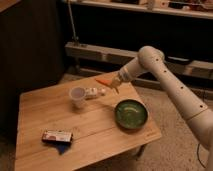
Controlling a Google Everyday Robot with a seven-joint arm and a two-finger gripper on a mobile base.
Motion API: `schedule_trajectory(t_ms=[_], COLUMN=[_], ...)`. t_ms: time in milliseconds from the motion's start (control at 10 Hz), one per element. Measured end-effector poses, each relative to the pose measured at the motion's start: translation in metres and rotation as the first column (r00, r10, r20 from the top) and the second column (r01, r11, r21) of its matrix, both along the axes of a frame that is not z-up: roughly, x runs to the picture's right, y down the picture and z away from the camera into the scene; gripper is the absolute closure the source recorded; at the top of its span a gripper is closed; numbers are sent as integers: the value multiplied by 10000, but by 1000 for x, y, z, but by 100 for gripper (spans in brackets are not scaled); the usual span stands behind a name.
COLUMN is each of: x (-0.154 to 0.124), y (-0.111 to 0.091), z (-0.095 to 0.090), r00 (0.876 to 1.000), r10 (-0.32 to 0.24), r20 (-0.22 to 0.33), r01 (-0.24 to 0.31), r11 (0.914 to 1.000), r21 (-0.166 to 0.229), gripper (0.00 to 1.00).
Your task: Place the pepper in the ceramic cup
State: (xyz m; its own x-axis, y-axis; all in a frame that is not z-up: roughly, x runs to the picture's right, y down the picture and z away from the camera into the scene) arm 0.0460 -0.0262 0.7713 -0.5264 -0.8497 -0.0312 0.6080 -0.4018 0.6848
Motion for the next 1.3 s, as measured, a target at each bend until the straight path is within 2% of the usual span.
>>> schedule_trajectory(t_ms=[100,200,600,700,800,900,1000,1100,1200,1300], x=[2,2,0,-2,-13,-17,-18,-19,-24,-26], y=[0,0,-1,-3,-5,-6,-8,-13,-16,-18], z=[1,1,1,4,9,10,12,10,9,8], r00=[9996,9990,9990,9993,9961,9878,9663,9286,9004,8797], r10=[265,286,232,299,874,1499,2433,3486,4063,4419], r20=[134,349,390,233,-140,-430,-843,-1271,-1557,-1755], r01=[-265,-288,-234,-295,-883,-1544,-2557,-3706,-4351,-4753], r11=[9997,9996,9997,9994,9927,9790,9454,8870,8404,8059], r21=[0,38,40,-172,-820,-1332,-2021,-2756,-3232,-3530], gripper=[100,100,100,100,100,100,100,100,100,100])
